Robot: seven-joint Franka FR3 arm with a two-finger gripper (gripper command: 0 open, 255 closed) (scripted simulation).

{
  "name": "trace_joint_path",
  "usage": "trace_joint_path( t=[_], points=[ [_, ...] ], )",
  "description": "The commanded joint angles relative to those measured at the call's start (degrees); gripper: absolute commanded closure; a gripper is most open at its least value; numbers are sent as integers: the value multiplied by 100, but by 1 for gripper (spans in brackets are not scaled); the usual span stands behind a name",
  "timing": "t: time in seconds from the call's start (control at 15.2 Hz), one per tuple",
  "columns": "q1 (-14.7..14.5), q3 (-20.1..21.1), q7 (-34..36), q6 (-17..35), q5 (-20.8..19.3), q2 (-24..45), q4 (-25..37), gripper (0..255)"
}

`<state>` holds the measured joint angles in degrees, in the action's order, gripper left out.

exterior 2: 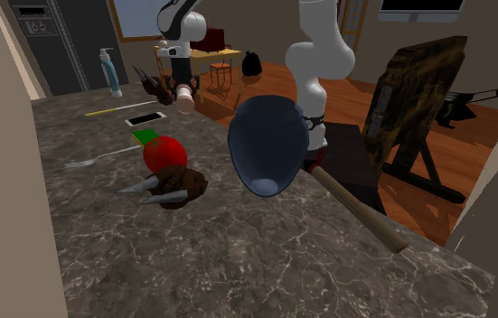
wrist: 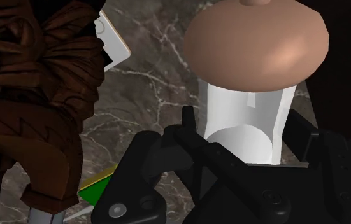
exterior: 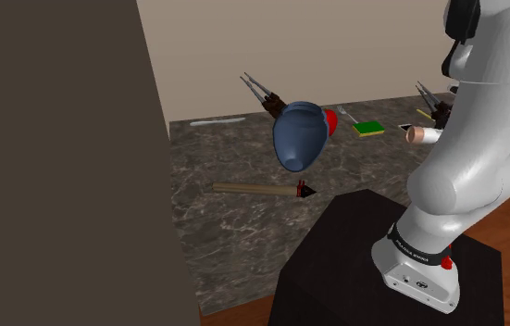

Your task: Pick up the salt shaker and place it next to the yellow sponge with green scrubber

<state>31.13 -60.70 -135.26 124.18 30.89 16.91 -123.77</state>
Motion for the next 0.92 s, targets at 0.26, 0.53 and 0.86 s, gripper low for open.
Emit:
trace_joint_path(
  t=[0.26, 0.53, 0.86],
  points=[
    [-335, -342, 422, -254, -555, -469, 96, 255],
    [-524, -518, 702, -437, -913, -773, 200, 255],
    [-723, -674, 1061, -686, -1363, -1164, 362, 255]
  ],
)
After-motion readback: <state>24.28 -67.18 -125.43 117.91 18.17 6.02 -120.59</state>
